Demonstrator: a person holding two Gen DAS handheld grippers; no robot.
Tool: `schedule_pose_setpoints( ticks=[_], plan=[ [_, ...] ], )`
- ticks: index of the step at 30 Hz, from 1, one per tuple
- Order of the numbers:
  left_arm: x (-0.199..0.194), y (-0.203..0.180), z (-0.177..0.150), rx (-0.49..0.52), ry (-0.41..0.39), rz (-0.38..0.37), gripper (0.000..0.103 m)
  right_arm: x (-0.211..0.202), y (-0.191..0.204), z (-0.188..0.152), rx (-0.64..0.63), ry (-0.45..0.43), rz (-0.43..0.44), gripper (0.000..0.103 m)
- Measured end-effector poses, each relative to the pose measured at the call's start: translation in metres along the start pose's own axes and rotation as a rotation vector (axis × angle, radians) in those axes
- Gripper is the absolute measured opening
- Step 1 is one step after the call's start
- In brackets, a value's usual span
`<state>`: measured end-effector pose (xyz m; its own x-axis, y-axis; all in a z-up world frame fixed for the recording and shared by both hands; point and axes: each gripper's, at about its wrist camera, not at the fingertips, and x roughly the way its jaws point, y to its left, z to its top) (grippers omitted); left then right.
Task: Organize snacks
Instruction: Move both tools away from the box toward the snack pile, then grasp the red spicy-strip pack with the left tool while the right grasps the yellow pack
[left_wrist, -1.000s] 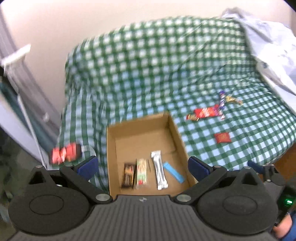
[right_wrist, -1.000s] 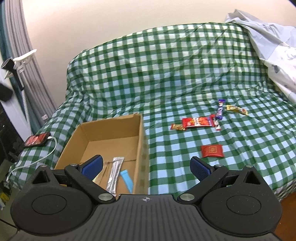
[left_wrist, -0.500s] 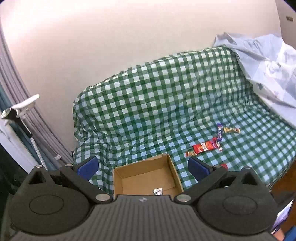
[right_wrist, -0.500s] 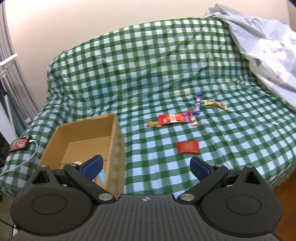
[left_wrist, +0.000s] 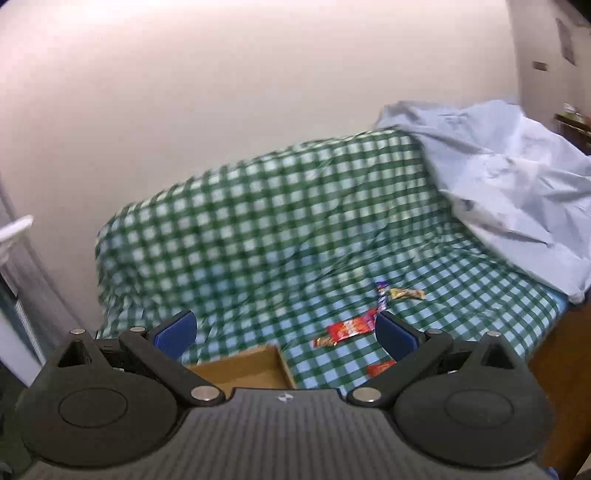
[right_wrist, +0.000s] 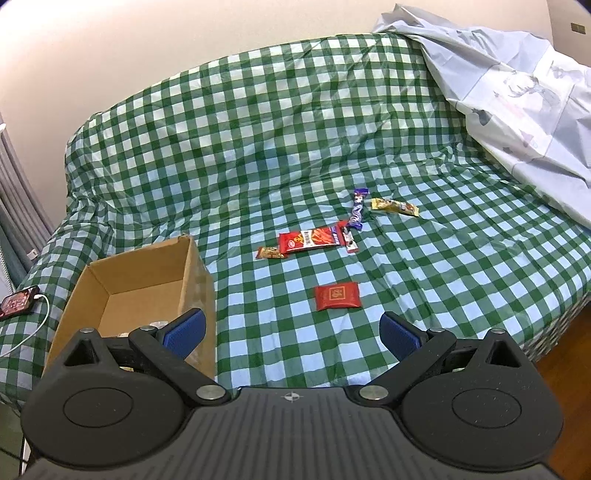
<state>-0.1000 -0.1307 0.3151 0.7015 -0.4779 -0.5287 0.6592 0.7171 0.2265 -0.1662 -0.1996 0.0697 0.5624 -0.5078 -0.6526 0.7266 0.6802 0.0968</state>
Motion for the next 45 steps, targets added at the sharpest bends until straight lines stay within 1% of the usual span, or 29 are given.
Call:
schedule_pose_setpoints(
  ticks=[3, 4, 6, 8, 10, 11, 13, 15, 17, 19, 22, 25, 27, 30, 32, 33, 34, 35, 37, 40, 42, 43, 45],
  plan=[
    [0.01, -0.003, 0.0, -0.091, 0.041, -0.057, 0.103, 0.0, -0.004, 0.0, 0.013, -0.005, -0.004, 0.1],
    [0.016, -0.007, -0.002, -0.1, 0.058, -0.072, 0.103, 0.0, -0.005, -0.001, 0.015, -0.006, -0.008, 0.1],
    [0.035, -0.019, -0.006, -0.058, 0.107, -0.101, 0.103, 0.001, -0.009, -0.001, 0.021, -0.004, -0.012, 0.1],
    [0.06, -0.031, -0.014, -0.011, 0.155, -0.1, 0.103, 0.0, -0.014, 0.0, 0.031, -0.01, -0.016, 0.1],
    [0.087, -0.036, -0.024, 0.003, 0.208, -0.129, 0.103, -0.001, -0.022, 0.001, 0.041, -0.024, -0.026, 0.1],
    [0.101, -0.038, -0.03, 0.008, 0.234, -0.149, 0.103, 0.0, -0.027, 0.002, 0.047, -0.03, -0.034, 0.1],
    [0.133, -0.035, -0.042, 0.019, 0.265, -0.225, 0.103, 0.002, -0.039, 0.004, 0.059, -0.038, -0.05, 0.1],
    [0.171, -0.034, -0.048, 0.032, 0.299, -0.254, 0.103, 0.006, -0.054, 0.01, 0.072, -0.056, -0.067, 0.1],
    [0.211, -0.031, -0.052, 0.041, 0.354, -0.253, 0.103, 0.012, -0.069, 0.015, 0.077, -0.077, -0.088, 0.101],
    [0.258, -0.026, -0.058, 0.01, 0.407, -0.235, 0.103, 0.021, -0.085, 0.023, 0.081, -0.095, -0.1, 0.102],
    [0.318, -0.02, -0.068, -0.056, 0.473, -0.216, 0.103, 0.043, -0.112, 0.034, 0.076, -0.097, -0.112, 0.102],
    [0.378, -0.023, -0.073, -0.115, 0.523, -0.243, 0.103, 0.077, -0.14, 0.045, 0.063, -0.091, -0.115, 0.102],
    [0.414, -0.029, -0.075, -0.11, 0.514, -0.257, 0.103, 0.103, -0.149, 0.053, 0.052, -0.086, -0.117, 0.102],
    [0.461, -0.045, -0.077, -0.059, 0.529, -0.286, 0.103, 0.149, -0.162, 0.068, 0.027, -0.078, -0.104, 0.102],
    [0.495, -0.062, -0.081, 0.017, 0.545, -0.293, 0.103, 0.183, -0.167, 0.079, -0.02, -0.071, -0.102, 0.102],
    [0.514, -0.073, -0.084, 0.066, 0.566, -0.303, 0.1, 0.203, -0.17, 0.086, -0.05, -0.065, -0.097, 0.102],
    [0.531, -0.08, -0.087, 0.087, 0.587, -0.306, 0.098, 0.222, -0.172, 0.092, -0.075, -0.059, -0.093, 0.102],
    [0.55, -0.087, -0.09, 0.091, 0.608, -0.308, 0.096, 0.242, -0.173, 0.099, -0.101, -0.05, -0.089, 0.102],
    [0.584, -0.096, -0.096, 0.082, 0.634, -0.301, 0.096, 0.287, -0.182, 0.114, -0.151, -0.031, -0.096, 0.102],
    [0.623, -0.114, -0.104, 0.12, 0.626, -0.313, 0.096, 0.346, -0.191, 0.133, -0.219, 0.0, -0.102, 0.102],
    [0.647, -0.13, -0.108, 0.151, 0.629, -0.326, 0.096, 0.388, -0.199, 0.145, -0.237, 0.032, -0.127, 0.102],
    [0.657, -0.135, -0.11, 0.164, 0.638, -0.335, 0.096, 0.403, -0.203, 0.148, -0.233, 0.037, -0.135, 0.102],
    [0.673, -0.147, -0.117, 0.204, 0.656, -0.353, 0.096, 0.432, -0.209, 0.155, -0.229, 0.063, -0.115, 0.102]
  ],
)
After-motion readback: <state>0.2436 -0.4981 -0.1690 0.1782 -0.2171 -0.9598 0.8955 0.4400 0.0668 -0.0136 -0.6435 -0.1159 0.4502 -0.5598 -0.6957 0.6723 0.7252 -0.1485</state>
